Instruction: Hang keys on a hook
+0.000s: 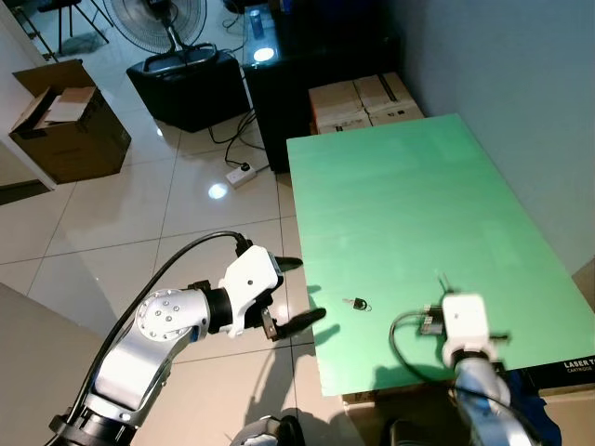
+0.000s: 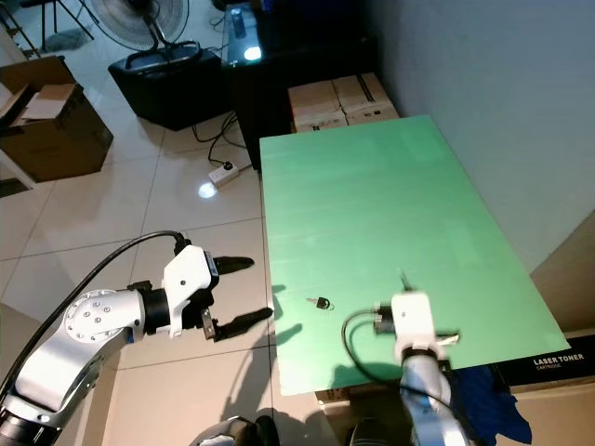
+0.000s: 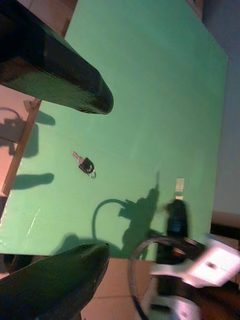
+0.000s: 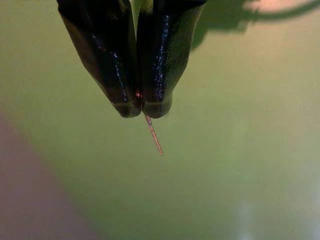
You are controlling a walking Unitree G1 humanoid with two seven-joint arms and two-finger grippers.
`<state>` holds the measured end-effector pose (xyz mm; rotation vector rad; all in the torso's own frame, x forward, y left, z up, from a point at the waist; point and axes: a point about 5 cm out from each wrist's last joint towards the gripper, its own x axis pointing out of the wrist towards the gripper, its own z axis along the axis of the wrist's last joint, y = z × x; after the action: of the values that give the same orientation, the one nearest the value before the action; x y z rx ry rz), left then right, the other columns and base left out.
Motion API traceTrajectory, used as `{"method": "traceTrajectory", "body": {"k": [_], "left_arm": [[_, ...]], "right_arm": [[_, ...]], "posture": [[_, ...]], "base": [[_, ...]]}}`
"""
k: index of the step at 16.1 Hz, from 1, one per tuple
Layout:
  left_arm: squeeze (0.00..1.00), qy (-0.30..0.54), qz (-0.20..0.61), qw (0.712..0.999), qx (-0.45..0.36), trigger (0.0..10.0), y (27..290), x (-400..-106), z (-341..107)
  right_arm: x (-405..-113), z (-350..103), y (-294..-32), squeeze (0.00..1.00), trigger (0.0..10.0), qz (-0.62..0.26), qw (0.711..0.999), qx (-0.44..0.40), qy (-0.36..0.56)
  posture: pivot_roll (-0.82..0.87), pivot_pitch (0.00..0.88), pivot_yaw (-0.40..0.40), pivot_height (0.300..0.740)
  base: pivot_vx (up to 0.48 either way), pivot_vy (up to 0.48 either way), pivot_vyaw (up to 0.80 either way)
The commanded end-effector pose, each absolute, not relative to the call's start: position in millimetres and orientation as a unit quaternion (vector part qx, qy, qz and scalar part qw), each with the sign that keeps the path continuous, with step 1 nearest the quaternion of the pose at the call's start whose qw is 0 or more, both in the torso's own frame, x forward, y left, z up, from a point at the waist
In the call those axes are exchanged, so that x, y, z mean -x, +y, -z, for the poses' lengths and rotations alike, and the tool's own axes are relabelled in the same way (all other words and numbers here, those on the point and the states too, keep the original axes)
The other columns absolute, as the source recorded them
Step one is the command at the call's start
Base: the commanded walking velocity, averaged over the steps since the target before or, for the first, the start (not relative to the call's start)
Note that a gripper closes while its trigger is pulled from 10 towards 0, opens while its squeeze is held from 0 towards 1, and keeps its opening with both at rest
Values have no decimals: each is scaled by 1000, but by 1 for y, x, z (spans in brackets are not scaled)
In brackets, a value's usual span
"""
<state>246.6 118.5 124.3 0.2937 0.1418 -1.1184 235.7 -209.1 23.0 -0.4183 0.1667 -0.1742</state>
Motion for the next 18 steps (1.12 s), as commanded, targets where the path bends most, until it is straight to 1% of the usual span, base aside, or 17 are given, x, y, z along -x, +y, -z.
{"method": "traceTrajectory", "body": {"k": [1,3,5,8,11,12,13,14,15,16,17,18], "left_arm": [[0,63,516,842,-148,10000,124,-251,-127],[0,57,515,842,-148,10000,123,-254,-129],[0,55,515,842,-149,10000,124,-254,-129],[0,55,517,841,-149,10000,124,-254,-129],[0,55,519,840,-149,10000,124,-254,-129],[0,56,521,839,-148,10000,125,-254,-129],[0,57,521,838,-149,10000,125,-255,-129],[0,57,522,838,-149,10000,125,-255,-129],[0,57,522,838,-149,10000,124,-255,-129],[0,58,522,838,-149,10000,124,-256,-128],[0,59,521,838,-149,10000,123,-256,-128],[0,58,520,839,-148,10000,123,-256,-127]], "right_arm": [[-239,-34,-204,0,0,83,962,252,59],[-247,-47,-199,0,0,79,946,312,38],[-253,-61,-194,0,0,85,938,337,10],[-256,-70,-187,0,0,80,932,354,-7],[-256,-73,-185,0,0,84,928,362,-7],[-255,-71,-185,0,0,85,928,363,2],[-253,-63,-187,0,0,80,934,346,33],[-252,-53,-186,0,4863,65,942,323,68],[-249,-42,-185,0,10000,47,949,294,99],[-247,-35,-184,0,10000,31,956,269,113],[-245,-32,-187,0,10000,34,956,261,125],[-240,-23,-190,0,10000,29,956,244,159]], "posture": [[-29,105,189,740],[-27,102,192,740],[-27,99,196,740],[-25,96,201,740],[-21,98,207,740],[-21,98,209,740],[-23,96,211,740],[-23,96,211,740],[-23,96,210,740],[-26,97,207,740],[-27,95,203,740],[-34,91,197,740]], "base": [[0,0,0],[0,0,0],[0,0,0],[0,0,0],[0,0,0],[0,0,0],[0,0,0],[0,0,0],[0,0,0],[0,0,0],[0,0,0],[0,0,0]]}}
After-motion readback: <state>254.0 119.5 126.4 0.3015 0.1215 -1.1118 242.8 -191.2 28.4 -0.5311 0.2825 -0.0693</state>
